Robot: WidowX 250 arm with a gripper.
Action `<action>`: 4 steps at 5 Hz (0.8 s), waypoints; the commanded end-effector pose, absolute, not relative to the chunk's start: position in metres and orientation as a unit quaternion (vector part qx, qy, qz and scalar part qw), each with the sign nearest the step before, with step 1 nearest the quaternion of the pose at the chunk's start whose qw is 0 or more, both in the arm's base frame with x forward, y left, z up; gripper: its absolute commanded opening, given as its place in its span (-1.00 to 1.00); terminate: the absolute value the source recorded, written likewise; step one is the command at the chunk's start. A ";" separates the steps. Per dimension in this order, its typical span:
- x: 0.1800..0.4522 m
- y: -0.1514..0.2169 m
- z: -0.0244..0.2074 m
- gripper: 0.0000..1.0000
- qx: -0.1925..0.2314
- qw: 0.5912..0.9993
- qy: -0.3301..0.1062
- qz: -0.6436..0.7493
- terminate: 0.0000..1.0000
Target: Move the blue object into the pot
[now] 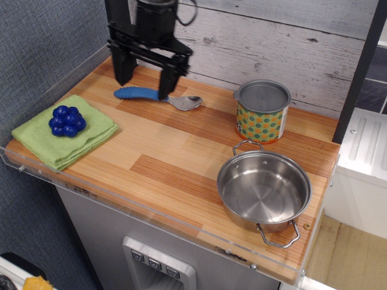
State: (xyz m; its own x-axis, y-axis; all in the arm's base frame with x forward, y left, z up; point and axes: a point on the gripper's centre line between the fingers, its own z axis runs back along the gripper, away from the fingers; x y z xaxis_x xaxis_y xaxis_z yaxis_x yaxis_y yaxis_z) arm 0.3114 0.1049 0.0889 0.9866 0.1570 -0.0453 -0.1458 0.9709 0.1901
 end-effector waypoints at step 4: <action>0.238 0.200 0.076 1.00 0.097 0.958 0.028 0.267 -1.00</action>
State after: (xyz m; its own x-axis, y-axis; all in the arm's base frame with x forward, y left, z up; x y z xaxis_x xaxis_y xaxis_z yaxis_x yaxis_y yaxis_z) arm 0.2433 0.1982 0.0531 0.8553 0.5130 -0.0729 -0.4936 0.8495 0.1864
